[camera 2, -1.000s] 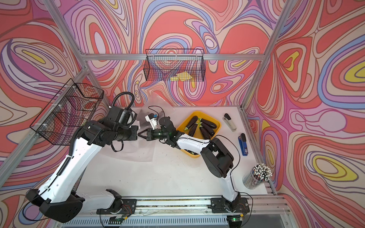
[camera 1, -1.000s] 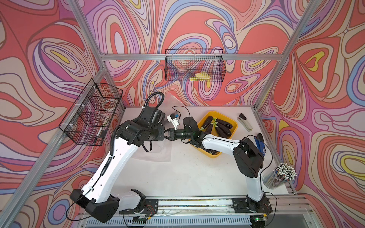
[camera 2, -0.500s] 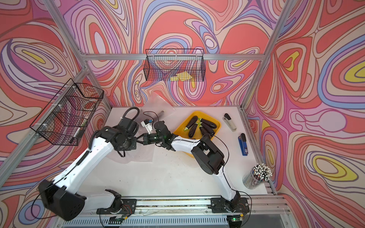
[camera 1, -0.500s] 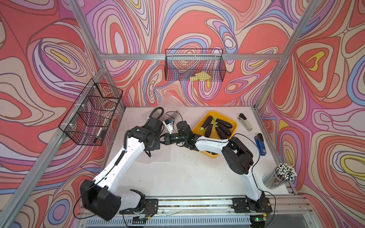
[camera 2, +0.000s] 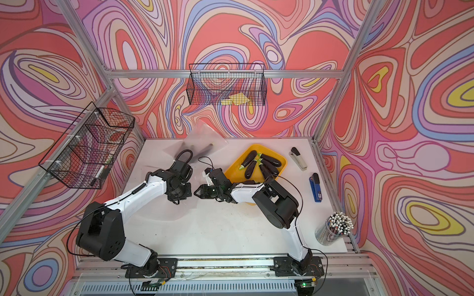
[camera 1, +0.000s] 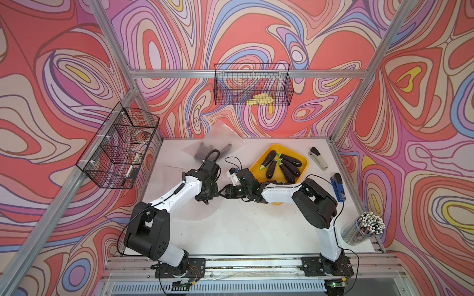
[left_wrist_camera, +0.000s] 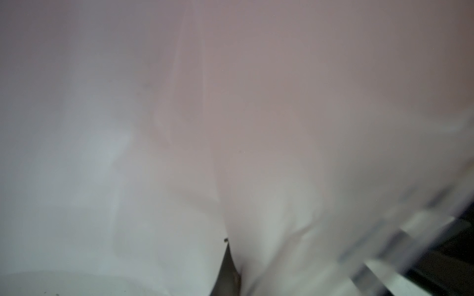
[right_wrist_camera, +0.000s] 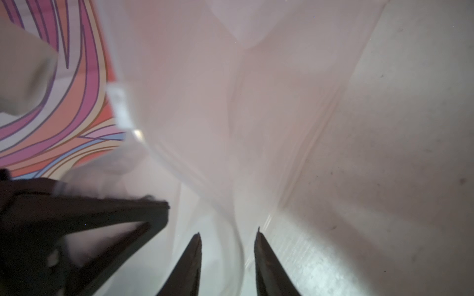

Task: Place the eggplant in a zip-top bag and seal the zipper
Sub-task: Open the zipper food storage bag, then adjust the eggplant in the basket.

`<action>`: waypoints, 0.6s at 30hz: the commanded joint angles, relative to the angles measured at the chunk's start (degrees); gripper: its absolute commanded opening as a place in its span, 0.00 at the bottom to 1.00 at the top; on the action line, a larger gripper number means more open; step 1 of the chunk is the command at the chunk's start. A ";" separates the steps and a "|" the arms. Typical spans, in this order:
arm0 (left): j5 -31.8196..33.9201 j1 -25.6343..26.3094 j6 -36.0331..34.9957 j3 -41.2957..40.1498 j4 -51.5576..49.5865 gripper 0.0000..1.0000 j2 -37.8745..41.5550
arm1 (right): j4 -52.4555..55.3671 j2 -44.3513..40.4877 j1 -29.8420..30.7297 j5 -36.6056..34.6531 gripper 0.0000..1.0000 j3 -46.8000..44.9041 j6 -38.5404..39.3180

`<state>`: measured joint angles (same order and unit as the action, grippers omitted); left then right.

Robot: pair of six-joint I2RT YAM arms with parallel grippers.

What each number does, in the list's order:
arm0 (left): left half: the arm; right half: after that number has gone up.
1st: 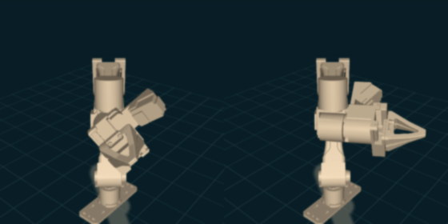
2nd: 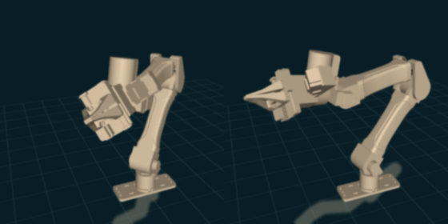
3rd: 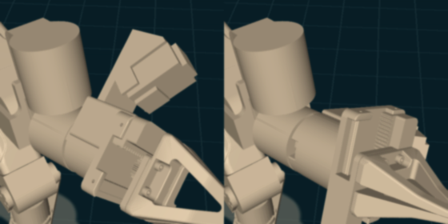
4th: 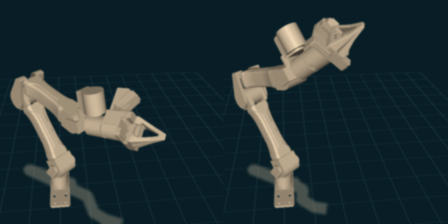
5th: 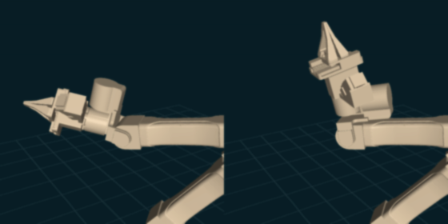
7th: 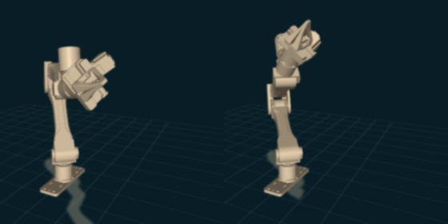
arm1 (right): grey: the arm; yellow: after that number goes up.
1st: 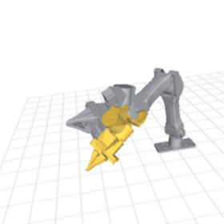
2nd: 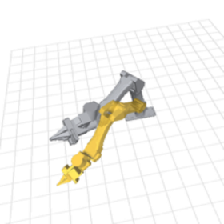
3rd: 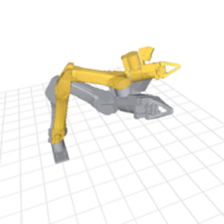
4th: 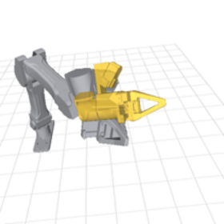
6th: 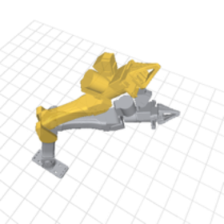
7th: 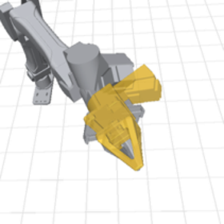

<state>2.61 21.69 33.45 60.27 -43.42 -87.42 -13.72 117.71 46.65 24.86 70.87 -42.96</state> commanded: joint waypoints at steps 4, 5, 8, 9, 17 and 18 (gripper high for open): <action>-2.91 -0.12 1.29 -1.12 5.21 0.00 -1.97 | 1.84 -8.04 -2.13 -2.43 0.42 -1.24 1.79; -2.99 -0.08 1.15 -1.06 5.29 0.00 -2.18 | 4.45 -9.67 -3.00 -2.89 0.42 -1.05 2.91; -4.19 -0.13 0.69 -0.88 6.26 0.00 -2.57 | 13.03 -14.16 -7.31 -3.90 0.44 -0.88 6.77; -4.46 -0.08 0.53 -0.78 6.38 0.00 -2.73 | 15.54 -15.38 -9.20 -4.90 0.44 -1.38 7.62; -4.81 -0.08 -1.22 0.32 6.41 0.00 -3.53 | 48.06 -16.55 -20.24 -16.07 0.48 4.46 38.03; -4.97 -0.07 -1.47 0.52 6.36 0.00 -3.66 | 49.46 -16.54 -20.42 -16.16 0.49 4.29 41.58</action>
<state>-1.98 21.69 32.80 59.72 -37.32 -90.21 20.01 100.29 25.96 12.38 74.26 -18.02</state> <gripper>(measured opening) 0.047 0.486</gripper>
